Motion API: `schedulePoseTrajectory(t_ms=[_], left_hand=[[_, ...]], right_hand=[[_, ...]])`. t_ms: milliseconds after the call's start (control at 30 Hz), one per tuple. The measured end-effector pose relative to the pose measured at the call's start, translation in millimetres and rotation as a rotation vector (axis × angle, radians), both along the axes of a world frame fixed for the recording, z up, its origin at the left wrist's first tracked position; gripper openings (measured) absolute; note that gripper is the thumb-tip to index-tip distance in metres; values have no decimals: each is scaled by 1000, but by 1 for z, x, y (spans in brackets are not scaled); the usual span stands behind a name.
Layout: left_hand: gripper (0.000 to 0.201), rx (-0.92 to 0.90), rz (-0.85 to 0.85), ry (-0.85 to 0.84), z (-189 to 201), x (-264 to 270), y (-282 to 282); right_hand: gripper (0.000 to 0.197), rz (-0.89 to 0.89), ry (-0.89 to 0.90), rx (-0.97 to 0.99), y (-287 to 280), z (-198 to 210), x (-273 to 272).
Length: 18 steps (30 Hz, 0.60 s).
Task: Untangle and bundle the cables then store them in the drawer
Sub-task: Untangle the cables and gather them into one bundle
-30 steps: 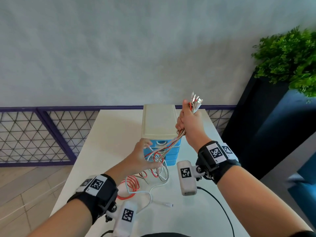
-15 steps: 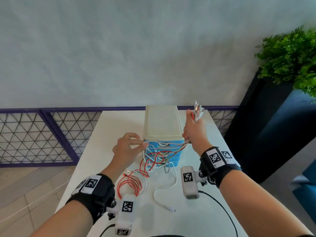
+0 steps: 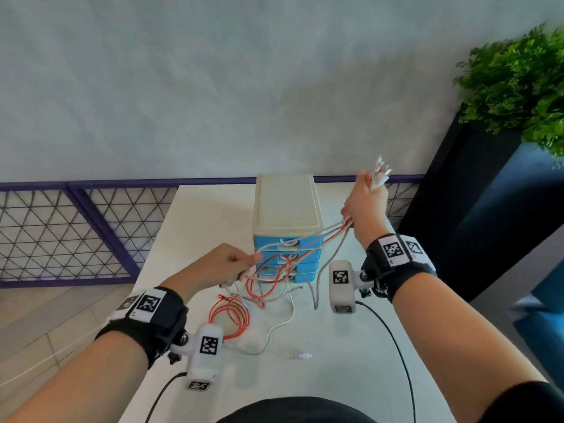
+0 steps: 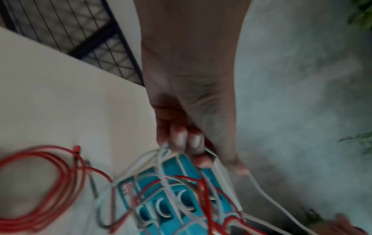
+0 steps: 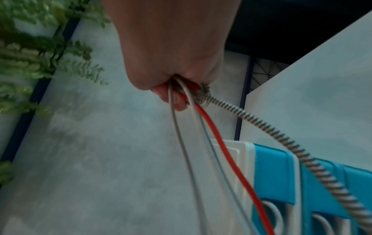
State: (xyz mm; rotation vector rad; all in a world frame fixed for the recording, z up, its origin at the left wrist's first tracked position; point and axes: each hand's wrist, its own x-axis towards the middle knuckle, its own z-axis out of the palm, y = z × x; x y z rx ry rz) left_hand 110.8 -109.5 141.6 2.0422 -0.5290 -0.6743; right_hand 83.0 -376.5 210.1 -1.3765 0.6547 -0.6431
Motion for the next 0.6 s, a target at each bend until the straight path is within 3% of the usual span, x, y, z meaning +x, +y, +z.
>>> schedulePoseTrajectory(t_ms=[133,267,333,467,600], left_hand=[[62,10,-28,17,-16,-1,2],[63,-369,176,316,-31,-3,5],[56,-461,307,383,-29,-6,4],[43,-531,461,378,-19,-8,-3],[45,-406,398,248,-18,-4,-1]], right_hand=[[28,16,-14,4,-3,6,5],[30,30,-19,8,-5,11,6],[33,26,-42,72,-8,10,5],[35,39,-87,203,-6,7,5],[34,29,-86,236,-7,4,6]])
